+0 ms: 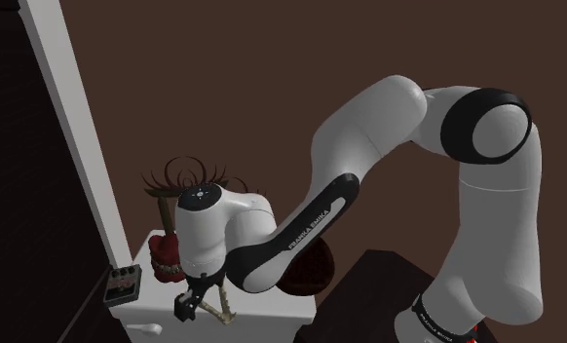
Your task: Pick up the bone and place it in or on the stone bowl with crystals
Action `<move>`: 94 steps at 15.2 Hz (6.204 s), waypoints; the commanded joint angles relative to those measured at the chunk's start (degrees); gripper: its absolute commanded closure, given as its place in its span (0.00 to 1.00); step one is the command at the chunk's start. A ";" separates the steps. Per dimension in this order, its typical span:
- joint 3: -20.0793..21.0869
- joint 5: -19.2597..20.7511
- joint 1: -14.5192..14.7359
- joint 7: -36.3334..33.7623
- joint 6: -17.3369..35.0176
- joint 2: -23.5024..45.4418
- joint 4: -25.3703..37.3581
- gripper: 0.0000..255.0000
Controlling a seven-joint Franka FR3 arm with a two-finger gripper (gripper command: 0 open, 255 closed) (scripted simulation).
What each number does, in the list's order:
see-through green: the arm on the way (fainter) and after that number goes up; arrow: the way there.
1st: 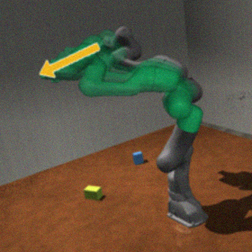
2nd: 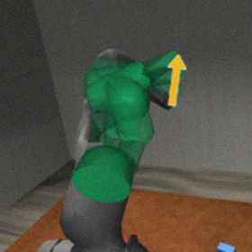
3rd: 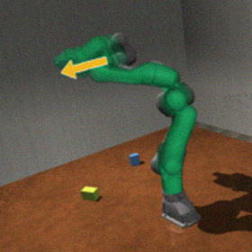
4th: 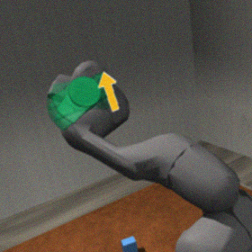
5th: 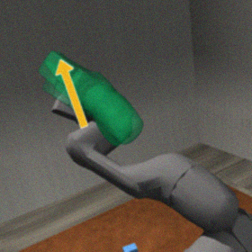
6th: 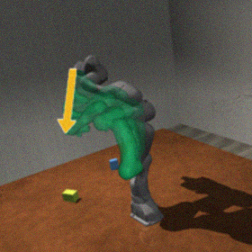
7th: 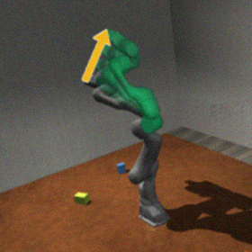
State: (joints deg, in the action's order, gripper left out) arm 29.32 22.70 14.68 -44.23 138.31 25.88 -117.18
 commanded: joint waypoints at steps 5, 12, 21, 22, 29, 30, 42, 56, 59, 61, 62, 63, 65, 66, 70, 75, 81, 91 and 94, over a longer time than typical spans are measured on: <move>-0.86 1.25 0.60 -0.81 1.34 1.62 0.13 0.00; -0.87 1.26 0.61 -0.81 1.34 1.63 0.14 1.00; -0.20 0.33 0.11 -0.16 0.31 0.43 0.10 1.00; 0.12 -0.14 -0.12 0.16 -0.22 -0.16 0.10 1.00; 2.13 -3.40 -1.63 2.43 -4.04 -4.14 0.49 1.00; 2.39 -3.86 -1.82 2.75 -4.60 -4.68 0.60 1.00; 4.74 -8.96 -3.63 6.35 -11.79 -10.67 2.93 1.00; 5.24 -17.65 -8.39 15.11 -14.32 -22.96 -3.99 1.00; 3.80 -21.80 -10.11 20.55 -12.48 -29.12 -10.71 1.00; 2.38 -24.28 -10.76 24.22 -11.59 -33.00 -14.87 1.00; 1.56 -25.38 -10.97 26.03 -11.23 -34.86 -16.85 1.00; 0.69 -26.39 -11.15 27.82 -10.92 -36.67 -18.78 1.00; -1.23 -28.09 -11.37 31.29 -10.45 -40.13 -22.47 1.00; -2.26 -28.78 -11.45 32.98 -10.28 -41.79 -24.24 1.00; -6.62 -30.48 -11.93 39.49 -9.90 -48.02 -30.83 1.00; -5.85 -30.00 -12.20 38.84 -5.28 -45.34 -32.83 1.00; -4.91 -29.06 -12.74 37.86 -0.15 -41.89 -34.63 1.00; -4.94 -29.08 -12.71 37.87 -0.17 -41.94 -34.66 0.00; -4.93 -29.05 -12.73 37.85 -0.15 -41.89 -34.63 0.00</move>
State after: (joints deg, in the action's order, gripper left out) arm 24.38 -6.36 1.96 -6.36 138.16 -16.03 -151.83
